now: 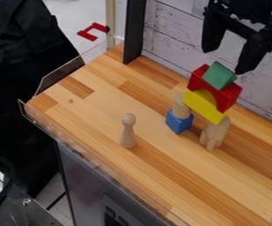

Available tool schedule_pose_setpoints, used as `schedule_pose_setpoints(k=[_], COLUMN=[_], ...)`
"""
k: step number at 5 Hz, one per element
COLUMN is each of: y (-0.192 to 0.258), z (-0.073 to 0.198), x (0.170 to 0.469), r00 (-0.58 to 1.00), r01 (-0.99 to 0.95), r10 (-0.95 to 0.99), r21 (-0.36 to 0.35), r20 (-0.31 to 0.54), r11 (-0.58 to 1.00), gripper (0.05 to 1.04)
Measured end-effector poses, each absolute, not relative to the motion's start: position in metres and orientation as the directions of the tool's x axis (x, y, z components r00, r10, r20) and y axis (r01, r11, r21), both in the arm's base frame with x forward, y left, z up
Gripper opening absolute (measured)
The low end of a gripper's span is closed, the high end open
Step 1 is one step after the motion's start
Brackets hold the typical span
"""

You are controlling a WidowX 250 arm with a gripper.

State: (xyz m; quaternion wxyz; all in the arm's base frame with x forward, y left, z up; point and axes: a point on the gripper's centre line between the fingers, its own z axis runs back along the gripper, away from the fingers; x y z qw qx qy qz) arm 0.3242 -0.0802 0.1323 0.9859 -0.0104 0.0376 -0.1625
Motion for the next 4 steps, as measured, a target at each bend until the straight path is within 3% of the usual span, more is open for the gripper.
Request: schedule_pose_setpoints(k=[2,3,4], y=[-0.0815,-0.0823,-0.0824], z=[0.1185,0.1135,0.1132], x=[0.3217,0.3248,0.3275], r00=[0.938,0.943,0.950], r01=[0.315,0.301,0.289], r10=[-0.319,-0.305,-0.292], r21=[-0.051,-0.048,-0.042], r20=[-0.135,-0.129,-0.114], r11=[0.948,0.952,0.956], gripper=[0.969,0.690,0.559])
